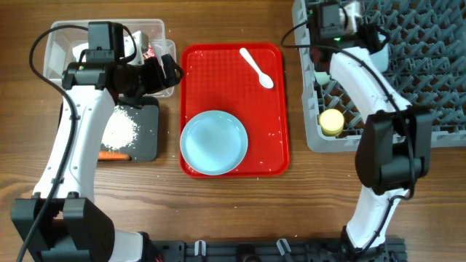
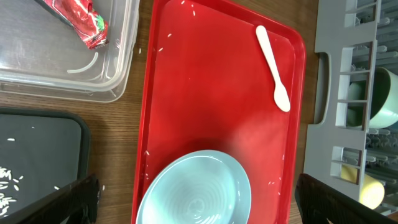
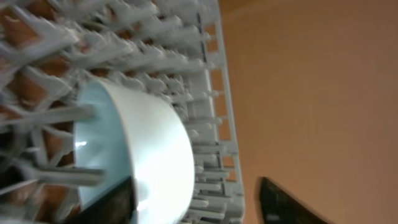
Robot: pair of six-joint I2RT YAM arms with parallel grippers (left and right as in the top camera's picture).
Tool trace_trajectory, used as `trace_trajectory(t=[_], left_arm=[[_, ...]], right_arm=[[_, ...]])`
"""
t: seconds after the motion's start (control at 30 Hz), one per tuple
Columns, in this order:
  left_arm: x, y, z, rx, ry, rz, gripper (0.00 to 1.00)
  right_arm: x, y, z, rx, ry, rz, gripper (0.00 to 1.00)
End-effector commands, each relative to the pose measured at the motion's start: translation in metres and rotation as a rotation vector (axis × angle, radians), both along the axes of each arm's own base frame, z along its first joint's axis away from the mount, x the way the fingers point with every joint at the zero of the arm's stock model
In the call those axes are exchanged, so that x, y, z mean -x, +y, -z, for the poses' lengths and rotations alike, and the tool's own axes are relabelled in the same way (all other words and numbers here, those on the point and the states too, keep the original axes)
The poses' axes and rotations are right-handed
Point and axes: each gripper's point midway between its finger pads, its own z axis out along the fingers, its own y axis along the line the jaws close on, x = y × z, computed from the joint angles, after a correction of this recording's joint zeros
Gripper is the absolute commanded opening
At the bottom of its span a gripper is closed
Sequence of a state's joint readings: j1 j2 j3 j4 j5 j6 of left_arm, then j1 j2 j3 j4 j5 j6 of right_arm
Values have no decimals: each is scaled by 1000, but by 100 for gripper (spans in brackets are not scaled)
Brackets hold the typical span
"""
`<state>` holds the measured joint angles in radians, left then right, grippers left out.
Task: Sort waste into correct bins and load items into the dishwasher rack
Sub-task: 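Lower the small blue bowl into the rack and open the right gripper, then reach the right gripper to the large blue plate and grasp its rim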
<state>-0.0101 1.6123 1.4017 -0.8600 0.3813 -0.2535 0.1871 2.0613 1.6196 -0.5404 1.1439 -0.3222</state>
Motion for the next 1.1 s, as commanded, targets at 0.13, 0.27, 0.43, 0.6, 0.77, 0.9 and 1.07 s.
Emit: trace_trajectory(t=[0.13,0.27,0.43,0.6,0.77,0.9,1.07], left_arm=[[-2,1,1,-4,1,-5,100],[-2,1,1,-4,1,-5,100],[-2,1,1,-4,1,-5,100],[-2,1,1,-4,1,-5,100],[-2,1,1,-4,1,-5,100],[-2,1,1,-4,1,-5,100],[-2,1,1,-4,1,-5,100]], right_arm=[[-2,12,10,-15,4,-26,88],[-3,8,-7,-1,-92,14,100],[-6,8,-59,-54,-338,42,100],[-3,15,-120,-176,-527,-29,100],[6,48,-149,-458,-587,-202,100],[20,108,-135,-827,-458,-406,100],[57,186,-112,-1318,-233,-513,100]])
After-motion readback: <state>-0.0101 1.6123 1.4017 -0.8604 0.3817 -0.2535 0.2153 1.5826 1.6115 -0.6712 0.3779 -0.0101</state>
